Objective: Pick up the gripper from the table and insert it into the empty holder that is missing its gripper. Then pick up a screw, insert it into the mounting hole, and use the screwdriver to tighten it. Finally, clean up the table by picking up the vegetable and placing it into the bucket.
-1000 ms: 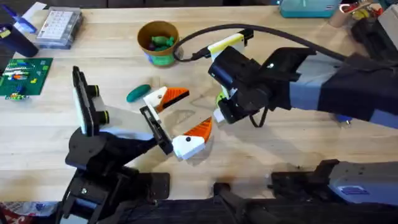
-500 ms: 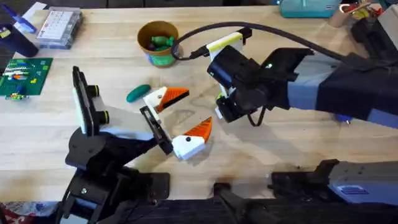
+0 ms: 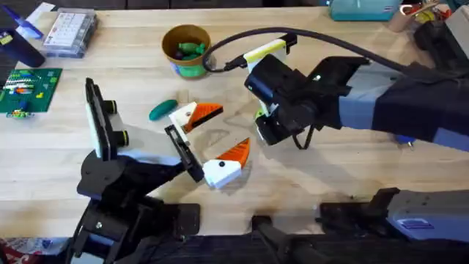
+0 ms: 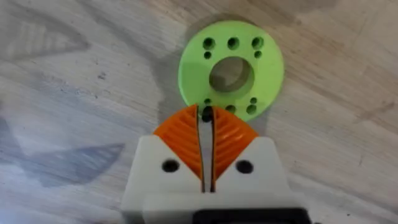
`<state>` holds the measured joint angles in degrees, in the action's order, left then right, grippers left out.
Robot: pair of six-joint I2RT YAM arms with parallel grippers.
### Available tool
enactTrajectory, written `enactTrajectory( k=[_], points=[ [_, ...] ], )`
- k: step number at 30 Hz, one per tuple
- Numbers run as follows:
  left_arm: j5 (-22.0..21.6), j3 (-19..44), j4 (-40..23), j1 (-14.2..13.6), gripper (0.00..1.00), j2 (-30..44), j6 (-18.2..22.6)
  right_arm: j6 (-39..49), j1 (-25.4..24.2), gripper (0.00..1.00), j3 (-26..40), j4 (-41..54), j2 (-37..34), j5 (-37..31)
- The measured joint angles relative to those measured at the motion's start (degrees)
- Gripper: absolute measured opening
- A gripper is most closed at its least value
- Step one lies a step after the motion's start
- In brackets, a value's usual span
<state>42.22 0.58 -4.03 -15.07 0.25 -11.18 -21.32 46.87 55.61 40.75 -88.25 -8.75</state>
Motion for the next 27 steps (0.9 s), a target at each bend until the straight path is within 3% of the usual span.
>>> enactTrajectory(
  k=[3, 15, 27],
  points=[
    [0.0, 0.0, 0.0, 0.0, 0.99, 0.01, 0.0, 0.05, 0.0, 0.011, 0.0, 0.0, -0.01, 0.0],
    [0.0, 0.0, 0.0, 0.0, 0.99, 0.02, 0.0, 1.52, -0.28, 0.009, 0.67, 1.93, 0.07, -0.02],
    [0.0, 0.0, 0.0, 0.0, 0.99, 0.02, 0.0, 5.55, -3.42, 0.009, 12.91, 10.84, 8.37, -0.07]
  ],
)
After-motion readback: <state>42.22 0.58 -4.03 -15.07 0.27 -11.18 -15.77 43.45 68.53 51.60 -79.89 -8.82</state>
